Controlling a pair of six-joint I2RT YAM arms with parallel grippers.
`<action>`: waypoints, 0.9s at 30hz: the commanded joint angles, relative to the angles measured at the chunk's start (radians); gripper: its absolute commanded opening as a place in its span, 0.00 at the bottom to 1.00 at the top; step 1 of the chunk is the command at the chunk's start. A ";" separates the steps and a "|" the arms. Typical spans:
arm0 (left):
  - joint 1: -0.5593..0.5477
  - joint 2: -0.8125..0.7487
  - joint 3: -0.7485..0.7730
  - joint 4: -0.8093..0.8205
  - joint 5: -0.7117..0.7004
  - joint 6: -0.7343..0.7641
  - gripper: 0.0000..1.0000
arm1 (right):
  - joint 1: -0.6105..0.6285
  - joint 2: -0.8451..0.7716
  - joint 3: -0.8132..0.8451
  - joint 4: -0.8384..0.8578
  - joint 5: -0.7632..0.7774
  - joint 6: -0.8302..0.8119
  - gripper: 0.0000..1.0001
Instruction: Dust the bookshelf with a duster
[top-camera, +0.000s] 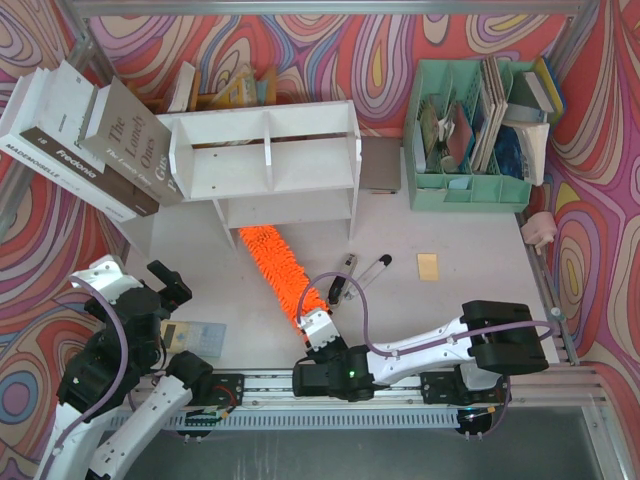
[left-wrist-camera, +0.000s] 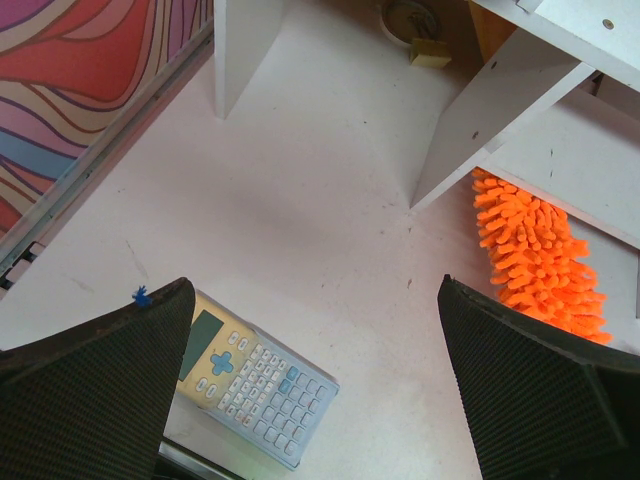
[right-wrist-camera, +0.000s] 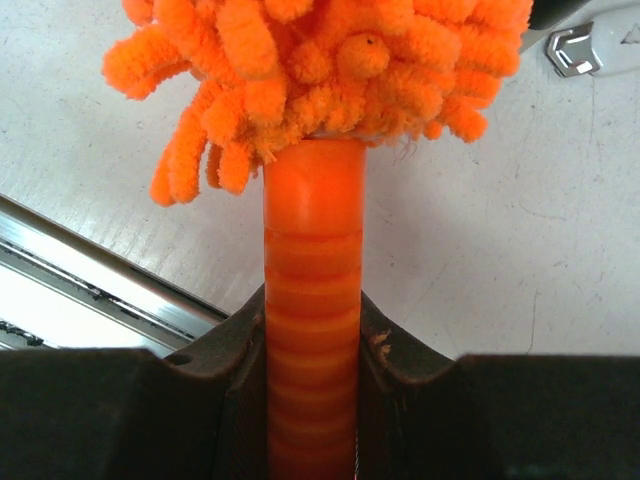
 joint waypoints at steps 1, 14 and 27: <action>-0.006 0.006 0.004 -0.010 -0.016 -0.001 0.98 | 0.006 -0.011 0.049 -0.034 0.110 0.053 0.00; -0.005 0.009 0.003 -0.010 -0.015 -0.001 0.98 | -0.006 -0.022 0.072 -0.579 0.208 0.723 0.00; -0.006 0.009 0.004 -0.010 -0.016 0.000 0.98 | -0.095 -0.037 0.032 -0.399 0.099 0.518 0.00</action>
